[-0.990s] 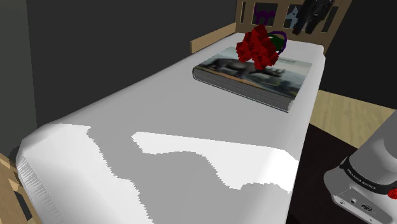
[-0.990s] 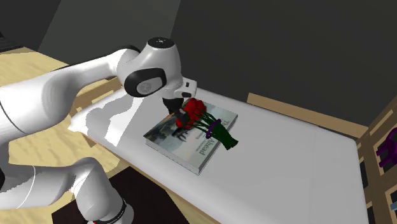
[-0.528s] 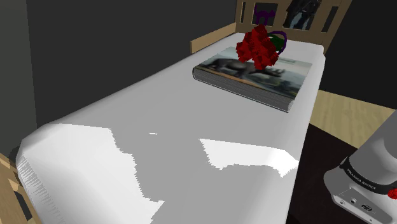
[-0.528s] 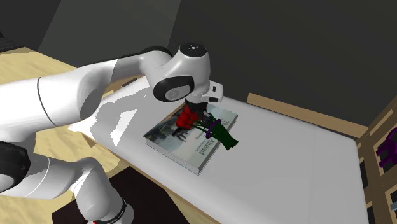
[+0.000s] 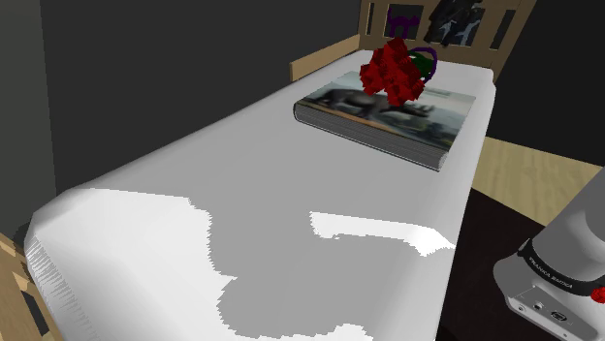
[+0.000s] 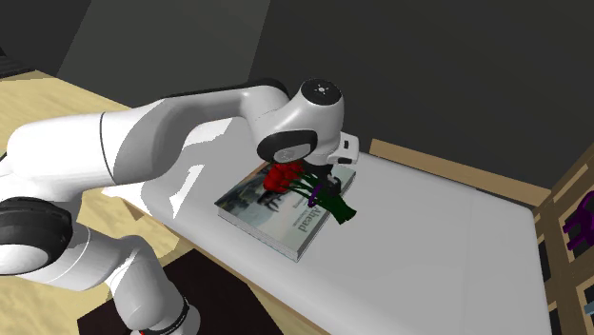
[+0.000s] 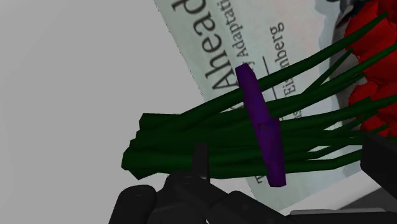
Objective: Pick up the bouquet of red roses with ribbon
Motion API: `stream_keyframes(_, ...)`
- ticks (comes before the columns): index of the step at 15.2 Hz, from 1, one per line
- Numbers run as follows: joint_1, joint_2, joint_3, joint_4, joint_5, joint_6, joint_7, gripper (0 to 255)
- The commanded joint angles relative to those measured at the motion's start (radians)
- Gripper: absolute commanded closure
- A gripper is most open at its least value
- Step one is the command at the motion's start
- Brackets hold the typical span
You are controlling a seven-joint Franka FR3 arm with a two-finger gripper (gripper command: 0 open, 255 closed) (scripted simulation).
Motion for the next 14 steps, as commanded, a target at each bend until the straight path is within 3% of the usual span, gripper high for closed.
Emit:
stream_keyframes(1,0.0,0.001,0.0,-0.023,0.002,0.024,-0.005,0)
stream_keyframes(5,0.0,-0.001,-0.001,-0.059,0.004,0.057,-0.013,0)
stream_keyframes(6,-0.001,-0.002,-0.002,-0.059,0.004,0.056,-0.014,255)
stream_keyframes(14,-0.001,-0.002,-0.002,-0.059,0.003,0.056,-0.014,255)
